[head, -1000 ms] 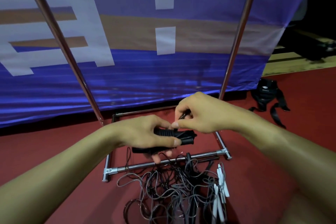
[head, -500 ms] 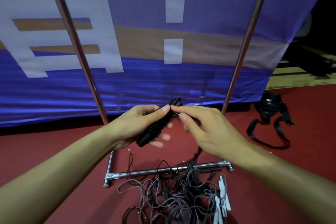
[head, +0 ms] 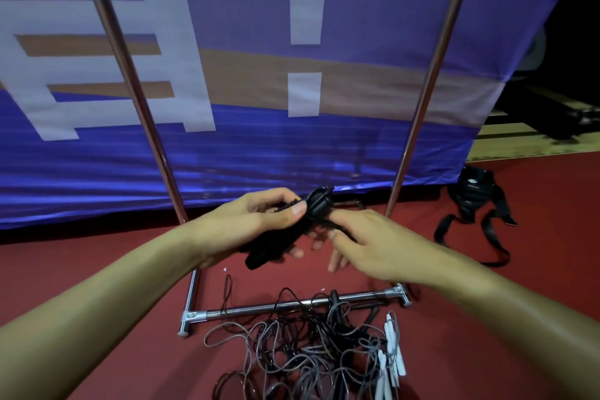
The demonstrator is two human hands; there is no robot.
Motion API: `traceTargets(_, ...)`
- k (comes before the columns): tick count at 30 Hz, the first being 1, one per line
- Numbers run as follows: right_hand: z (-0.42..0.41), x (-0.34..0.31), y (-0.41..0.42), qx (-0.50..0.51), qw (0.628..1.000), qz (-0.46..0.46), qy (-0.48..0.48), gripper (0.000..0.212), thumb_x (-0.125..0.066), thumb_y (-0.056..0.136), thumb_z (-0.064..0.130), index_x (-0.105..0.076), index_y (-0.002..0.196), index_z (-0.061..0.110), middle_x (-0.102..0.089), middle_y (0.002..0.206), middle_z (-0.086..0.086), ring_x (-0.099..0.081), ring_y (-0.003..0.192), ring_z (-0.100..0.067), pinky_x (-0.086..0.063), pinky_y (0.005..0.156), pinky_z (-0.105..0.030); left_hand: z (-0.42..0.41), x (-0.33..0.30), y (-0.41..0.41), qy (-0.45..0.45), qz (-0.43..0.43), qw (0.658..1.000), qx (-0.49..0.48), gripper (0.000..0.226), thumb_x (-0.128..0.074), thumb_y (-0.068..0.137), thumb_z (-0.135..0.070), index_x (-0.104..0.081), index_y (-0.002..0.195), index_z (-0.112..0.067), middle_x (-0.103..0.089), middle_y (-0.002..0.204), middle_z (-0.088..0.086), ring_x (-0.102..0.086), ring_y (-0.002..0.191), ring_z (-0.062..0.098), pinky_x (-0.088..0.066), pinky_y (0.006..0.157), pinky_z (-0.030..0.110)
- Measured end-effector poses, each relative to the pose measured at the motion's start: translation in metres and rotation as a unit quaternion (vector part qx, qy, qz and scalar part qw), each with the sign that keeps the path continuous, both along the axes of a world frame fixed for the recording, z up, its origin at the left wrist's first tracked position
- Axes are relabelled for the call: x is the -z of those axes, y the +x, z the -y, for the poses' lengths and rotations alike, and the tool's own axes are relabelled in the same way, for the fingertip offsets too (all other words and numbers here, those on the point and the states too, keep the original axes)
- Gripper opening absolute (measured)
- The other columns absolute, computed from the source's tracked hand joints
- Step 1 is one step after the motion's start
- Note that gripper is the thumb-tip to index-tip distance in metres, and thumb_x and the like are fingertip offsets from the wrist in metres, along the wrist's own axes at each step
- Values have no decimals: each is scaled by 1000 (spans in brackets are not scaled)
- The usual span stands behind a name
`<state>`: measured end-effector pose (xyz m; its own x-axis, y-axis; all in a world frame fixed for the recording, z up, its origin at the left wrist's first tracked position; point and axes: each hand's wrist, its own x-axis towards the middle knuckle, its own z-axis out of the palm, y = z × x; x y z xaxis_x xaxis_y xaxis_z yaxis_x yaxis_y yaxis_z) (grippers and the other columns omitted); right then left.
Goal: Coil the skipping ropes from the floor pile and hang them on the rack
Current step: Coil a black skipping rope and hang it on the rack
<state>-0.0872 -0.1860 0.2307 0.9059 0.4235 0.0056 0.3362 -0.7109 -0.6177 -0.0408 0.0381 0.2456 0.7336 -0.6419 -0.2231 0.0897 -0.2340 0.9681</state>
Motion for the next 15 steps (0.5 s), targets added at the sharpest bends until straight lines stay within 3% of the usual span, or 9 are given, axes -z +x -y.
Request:
traceTargets(2, 3, 0, -1, -12, 1000, 2, -1, 23, -44, 108, 18, -65, 111, 26, -64, 80, 27, -67, 74, 0, -52, 74, -23, 1, 2, -1, -1, -12, 1000, 1, 40, -58, 100, -38, -56, 113, 0, -72, 109, 17, -71, 86, 33, -59, 74, 42)
traceTargets(4, 3, 1, -1, -4, 999, -29, 45, 27, -40, 111, 33, -67, 110, 33, -59, 74, 30, -58, 72, 4, -43, 73, -16, 3, 3, 0, -2, -7, 1000, -24, 46, -59, 100, -41, -55, 114, 2, -71, 102, 16, -66, 77, 27, -58, 66, 39)
traceTargets(6, 3, 4, 3, 7, 995, -41, 93, 37, -34, 111, 42, -70, 106, 32, -56, 75, 21, -52, 70, -1, -46, 72, -28, 5, 1, 2, -15, 7, 999, -46, 45, -59, 100, -41, -55, 112, 3, -70, 95, 14, -61, 69, 26, -54, 59, 35)
traceTargets(7, 5, 5, 5, -1, 995, -29, 92, 37, -36, 110, 42, -70, 101, 32, -56, 76, 18, -53, 72, -5, -48, 73, -34, 6, 0, 2, -23, 13, 999, -47, 44, -59, 100, -41, -56, 109, 2, -69, 93, 13, -60, 66, 25, -53, 56, 33)
traceTargets(9, 11, 6, 11, -29, 998, -3, 61, 30, -46, 109, 32, -68, 89, 33, -61, 78, 19, -59, 74, -2, -49, 74, -27, 7, -1, 0, -21, 26, 999, -23, 38, -61, 98, -42, -60, 104, -4, -68, 87, 12, -58, 62, 24, -52, 53, 31)
traceTargets(11, 16, 5, 17, -41, 999, 32, 15, 21, -56, 105, 25, -71, 90, 28, -68, 84, 20, -65, 83, 3, -48, 79, -17, 7, 1, -4, 1, 35, 999, 22, 31, -65, 95, -44, -63, 99, -13, -67, 84, 11, -59, 60, 24, -53, 53, 31)
traceTargets(15, 25, 3, 22, -78, 989, 91, -85, 10, -63, 100, 20, -72, 97, 20, -69, 87, 17, -63, 82, 5, -47, 79, -17, 2, -1, -1, 18, -3, 994, 105, 20, -72, 95, -38, -67, 95, -18, -67, 82, 12, -61, 59, 26, -57, 63, 37)
